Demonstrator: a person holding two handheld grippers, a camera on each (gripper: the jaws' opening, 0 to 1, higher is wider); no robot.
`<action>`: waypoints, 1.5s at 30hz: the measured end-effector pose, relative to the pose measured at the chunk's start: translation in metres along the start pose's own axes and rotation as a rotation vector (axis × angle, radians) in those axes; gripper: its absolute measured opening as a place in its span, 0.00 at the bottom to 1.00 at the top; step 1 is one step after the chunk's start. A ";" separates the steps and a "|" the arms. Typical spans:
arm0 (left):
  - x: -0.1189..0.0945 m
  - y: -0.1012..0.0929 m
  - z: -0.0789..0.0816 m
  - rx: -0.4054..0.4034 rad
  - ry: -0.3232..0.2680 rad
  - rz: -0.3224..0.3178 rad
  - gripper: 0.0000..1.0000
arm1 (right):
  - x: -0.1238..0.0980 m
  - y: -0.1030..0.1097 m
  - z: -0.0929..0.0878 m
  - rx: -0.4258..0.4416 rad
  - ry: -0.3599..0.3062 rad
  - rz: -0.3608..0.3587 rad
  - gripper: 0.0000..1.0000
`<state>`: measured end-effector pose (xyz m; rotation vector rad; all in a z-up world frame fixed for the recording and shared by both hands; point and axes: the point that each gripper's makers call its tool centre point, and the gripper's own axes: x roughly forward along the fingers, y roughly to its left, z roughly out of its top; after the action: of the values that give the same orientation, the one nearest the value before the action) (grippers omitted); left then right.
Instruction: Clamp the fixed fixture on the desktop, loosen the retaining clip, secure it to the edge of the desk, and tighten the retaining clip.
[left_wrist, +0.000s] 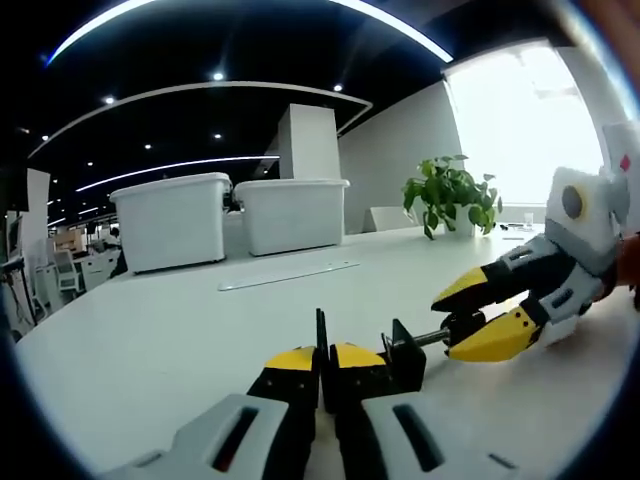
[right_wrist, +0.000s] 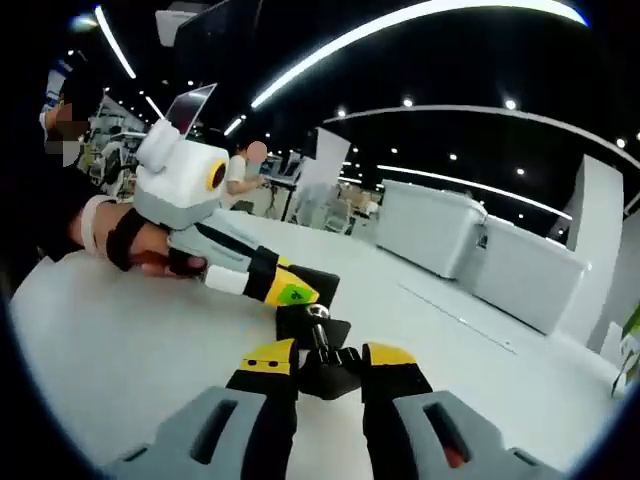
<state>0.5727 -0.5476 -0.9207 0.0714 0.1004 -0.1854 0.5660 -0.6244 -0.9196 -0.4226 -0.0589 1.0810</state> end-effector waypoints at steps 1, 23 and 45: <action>0.000 0.000 0.000 -0.001 0.000 0.000 0.05 | 0.000 -0.001 0.000 -0.001 0.000 -0.002 0.24; 0.000 0.001 0.000 -0.010 0.002 0.005 0.05 | 0.001 0.004 0.001 0.177 0.011 0.035 0.40; 0.000 0.001 0.000 -0.011 0.003 0.004 0.05 | 0.002 -0.004 -0.019 0.837 0.111 0.047 0.27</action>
<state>0.5728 -0.5467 -0.9205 0.0605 0.1038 -0.1810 0.5746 -0.6301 -0.9362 0.2744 0.4903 1.0282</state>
